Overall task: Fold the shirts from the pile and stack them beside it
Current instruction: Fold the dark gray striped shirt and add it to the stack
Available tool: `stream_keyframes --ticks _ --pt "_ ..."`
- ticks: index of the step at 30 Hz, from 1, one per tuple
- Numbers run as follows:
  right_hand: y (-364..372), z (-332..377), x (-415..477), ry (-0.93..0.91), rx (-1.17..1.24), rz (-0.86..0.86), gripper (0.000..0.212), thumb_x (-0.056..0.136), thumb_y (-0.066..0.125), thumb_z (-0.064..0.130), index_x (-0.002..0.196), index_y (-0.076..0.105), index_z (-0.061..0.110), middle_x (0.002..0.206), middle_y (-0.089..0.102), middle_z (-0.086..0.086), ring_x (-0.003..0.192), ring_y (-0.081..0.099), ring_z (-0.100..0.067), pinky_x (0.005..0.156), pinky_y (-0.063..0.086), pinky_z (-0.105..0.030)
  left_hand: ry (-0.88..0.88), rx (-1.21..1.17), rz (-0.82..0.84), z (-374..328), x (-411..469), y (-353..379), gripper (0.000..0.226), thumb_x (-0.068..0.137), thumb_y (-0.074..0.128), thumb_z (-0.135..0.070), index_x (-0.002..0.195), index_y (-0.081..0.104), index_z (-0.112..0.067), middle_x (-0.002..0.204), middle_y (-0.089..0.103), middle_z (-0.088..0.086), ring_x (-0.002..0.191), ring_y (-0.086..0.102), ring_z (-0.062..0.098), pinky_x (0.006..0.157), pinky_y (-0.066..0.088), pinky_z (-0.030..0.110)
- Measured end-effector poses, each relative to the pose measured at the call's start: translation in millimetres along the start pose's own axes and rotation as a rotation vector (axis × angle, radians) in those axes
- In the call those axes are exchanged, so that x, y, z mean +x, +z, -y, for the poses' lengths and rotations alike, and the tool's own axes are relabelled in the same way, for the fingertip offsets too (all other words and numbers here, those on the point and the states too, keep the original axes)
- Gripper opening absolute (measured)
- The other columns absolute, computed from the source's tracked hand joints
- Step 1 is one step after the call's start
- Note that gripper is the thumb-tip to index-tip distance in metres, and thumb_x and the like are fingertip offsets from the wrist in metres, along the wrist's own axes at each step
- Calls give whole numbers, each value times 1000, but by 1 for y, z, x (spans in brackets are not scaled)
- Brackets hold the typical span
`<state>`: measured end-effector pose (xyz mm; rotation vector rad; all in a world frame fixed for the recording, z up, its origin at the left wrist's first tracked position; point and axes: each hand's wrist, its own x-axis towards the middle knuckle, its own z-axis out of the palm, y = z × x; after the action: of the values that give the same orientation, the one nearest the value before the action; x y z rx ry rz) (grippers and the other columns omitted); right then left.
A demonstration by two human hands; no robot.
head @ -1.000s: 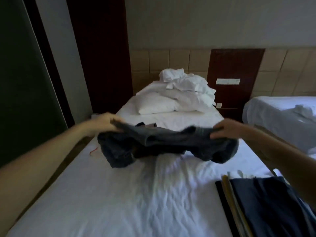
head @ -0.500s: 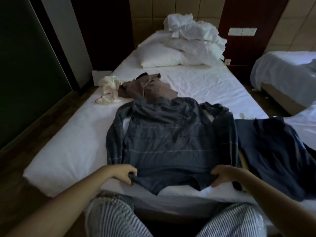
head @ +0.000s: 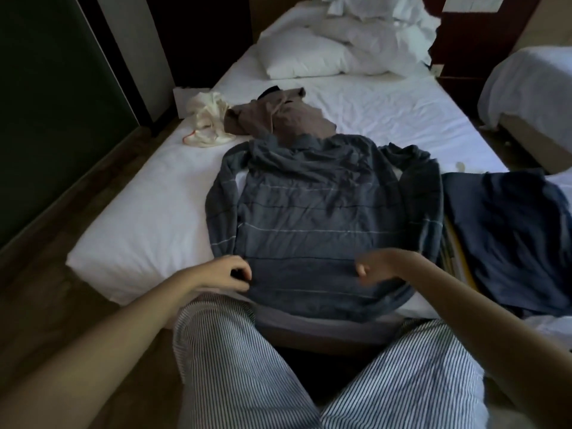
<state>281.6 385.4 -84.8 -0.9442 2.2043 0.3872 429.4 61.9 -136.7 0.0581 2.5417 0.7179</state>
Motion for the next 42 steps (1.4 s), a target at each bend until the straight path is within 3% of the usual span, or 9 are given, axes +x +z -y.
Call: stream_keyframes --ticks 5,8,13,19,25,29,33,38,42 --pt "-4 69 35 -217 272 -390 43 96 47 44 132 46 22 137 47 1 127 42 -22 103 34 -37 -50 -366 -434 0 7 -22 15 88 63 -11 82 65 -25 86 65 -5 80 59 5 78 44 23" --pt "7 116 52 -315 321 -488 51 95 49 40 142 36 24 148 34 2 138 27 -19 111 19 -36 -245 -493 -763 16 22 -35 11 88 59 -5 96 64 -10 91 60 3 86 55 16 80 44 29" --pt "14 175 83 -345 295 -548 67 91 51 47 148 22 28 155 16 4 143 9 -22 114 7 -42 -549 -1018 -824 56 44 -52 7 87 55 -9 87 59 -3 76 57 13 80 58 29 65 48 33" --pt "-1 233 111 -144 252 -474 103 81 53 66 149 -14 28 158 -11 -9 142 -9 -42 107 -6 -66 -447 -1400 -746 62 79 -79 35 89 64 -18 117 60 2 108 67 17 95 65 29 70 52 32" --pt "-17 237 138 -89 158 -468 82 94 39 51 149 -15 23 157 -16 -10 141 -16 -44 106 -6 -68 -414 -1640 -609 78 88 -109 29 89 64 -30 107 66 -9 106 69 11 85 68 23 73 54 36" --pt "-15 234 138 -167 150 -443 57 99 13 46 149 -12 33 157 -20 -7 137 -22 -48 103 -12 -69 -178 -1878 -862 95 64 -118 34 96 48 -32 111 67 -8 100 71 12 93 67 27 82 53 34" --pt "-11 232 137 -292 126 -461 89 66 -26 65 148 -10 36 155 -25 -4 128 -40 -38 95 -29 -56 22 -2119 -1063 138 26 -107 36 99 39 -31 114 63 -8 121 64 17 113 59 34 98 45 44" --pt "-14 240 136 -426 104 -397 97 61 -26 62 150 -2 32 157 -16 5 131 -35 -15 99 -33 -44 59 -2184 -1298 161 -8 -86 37 98 41 -27 124 57 -6 124 61 16 115 57 32 91 48 41" --pt "-18 240 136 -429 76 -370 89 72 -23 66 151 0 31 159 -9 7 144 -19 -19 107 -25 -47 62 -2199 -1376 166 -19 -85 34 94 44 -19 121 59 -5 123 61 17 116 56 31 108 38 41"
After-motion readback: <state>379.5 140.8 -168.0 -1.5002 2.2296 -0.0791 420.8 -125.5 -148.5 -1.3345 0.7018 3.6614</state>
